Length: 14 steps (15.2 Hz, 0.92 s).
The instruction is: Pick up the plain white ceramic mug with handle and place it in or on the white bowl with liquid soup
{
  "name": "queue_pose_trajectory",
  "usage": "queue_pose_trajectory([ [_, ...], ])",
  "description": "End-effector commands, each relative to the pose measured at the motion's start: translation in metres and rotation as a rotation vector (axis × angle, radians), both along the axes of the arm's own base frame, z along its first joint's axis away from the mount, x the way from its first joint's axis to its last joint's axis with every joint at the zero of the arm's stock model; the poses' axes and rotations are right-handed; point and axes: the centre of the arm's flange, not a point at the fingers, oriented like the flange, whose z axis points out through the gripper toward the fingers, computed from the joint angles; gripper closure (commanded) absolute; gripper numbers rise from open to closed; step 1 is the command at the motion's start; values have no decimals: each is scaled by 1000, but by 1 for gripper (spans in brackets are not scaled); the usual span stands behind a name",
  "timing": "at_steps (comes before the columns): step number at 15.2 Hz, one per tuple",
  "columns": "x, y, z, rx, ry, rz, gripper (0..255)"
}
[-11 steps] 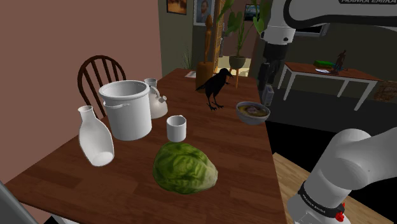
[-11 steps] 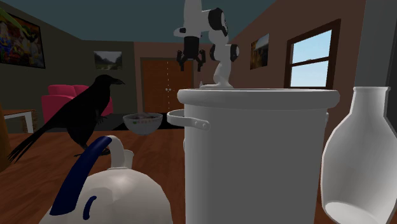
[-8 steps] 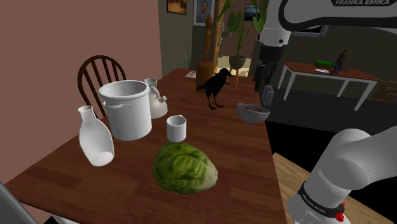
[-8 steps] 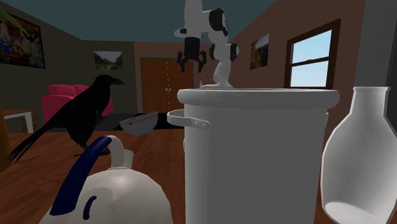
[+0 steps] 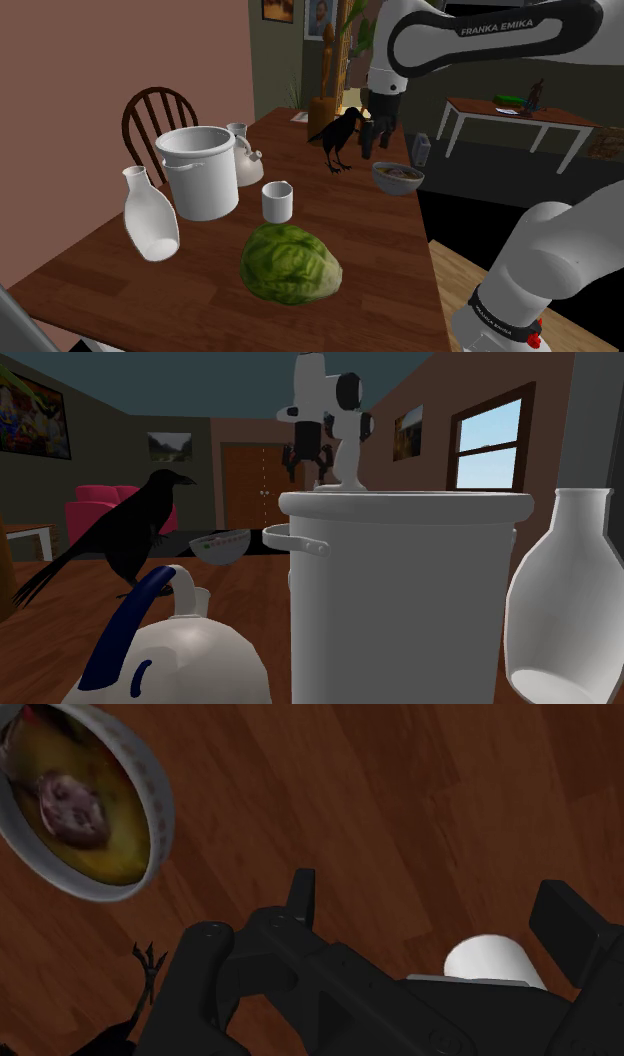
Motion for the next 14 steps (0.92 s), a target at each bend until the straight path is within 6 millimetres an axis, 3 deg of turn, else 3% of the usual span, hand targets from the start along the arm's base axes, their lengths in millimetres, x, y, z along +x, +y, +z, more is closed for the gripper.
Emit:
queue_pose_trajectory([
  [1,19,21,-12,4,0,-3,0],
  [14,128,124,-94,21,7,-21,0],
])
